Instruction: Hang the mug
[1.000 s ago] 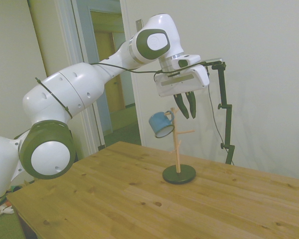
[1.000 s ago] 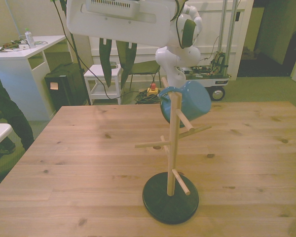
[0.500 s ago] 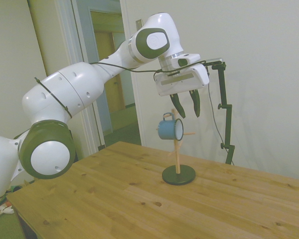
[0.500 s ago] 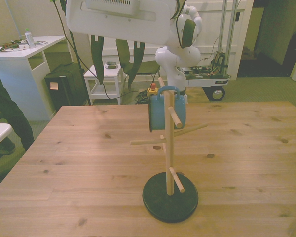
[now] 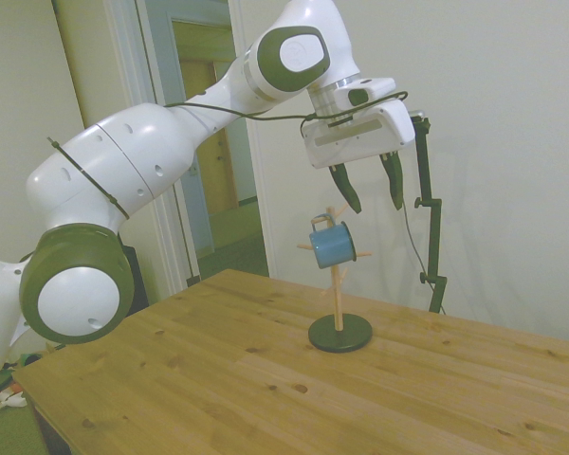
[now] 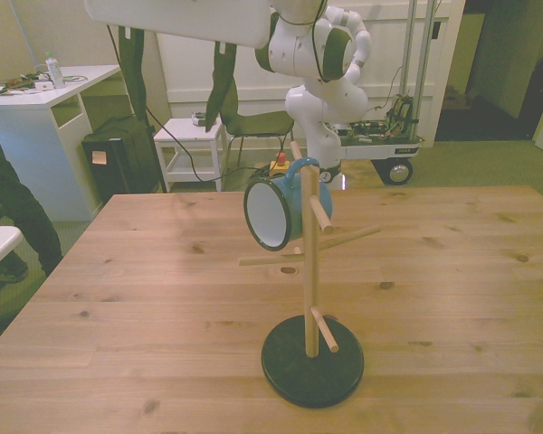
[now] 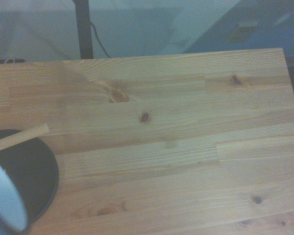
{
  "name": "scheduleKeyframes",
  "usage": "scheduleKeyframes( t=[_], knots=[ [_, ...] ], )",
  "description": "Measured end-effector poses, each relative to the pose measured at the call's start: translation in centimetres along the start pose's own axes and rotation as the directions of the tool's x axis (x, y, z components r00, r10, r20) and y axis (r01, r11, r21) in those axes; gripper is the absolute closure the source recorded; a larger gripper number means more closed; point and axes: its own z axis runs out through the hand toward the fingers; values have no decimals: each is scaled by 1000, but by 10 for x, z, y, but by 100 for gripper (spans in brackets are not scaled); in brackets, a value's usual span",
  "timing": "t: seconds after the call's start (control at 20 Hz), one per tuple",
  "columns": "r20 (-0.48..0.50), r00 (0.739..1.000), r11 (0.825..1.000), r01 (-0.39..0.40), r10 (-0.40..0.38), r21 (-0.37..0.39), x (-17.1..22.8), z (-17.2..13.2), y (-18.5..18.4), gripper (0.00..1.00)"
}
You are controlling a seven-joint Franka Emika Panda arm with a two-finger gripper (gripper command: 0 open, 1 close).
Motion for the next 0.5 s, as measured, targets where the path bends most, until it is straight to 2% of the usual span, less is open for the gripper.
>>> scheduleKeyframes(
  t=[0.25,0.5],
  knots=[
    [2,1000,998,-8,8,57,17,-20,40,0],
    [22,1000,998,21,-22,57,21,-7,43,0]
  ],
)
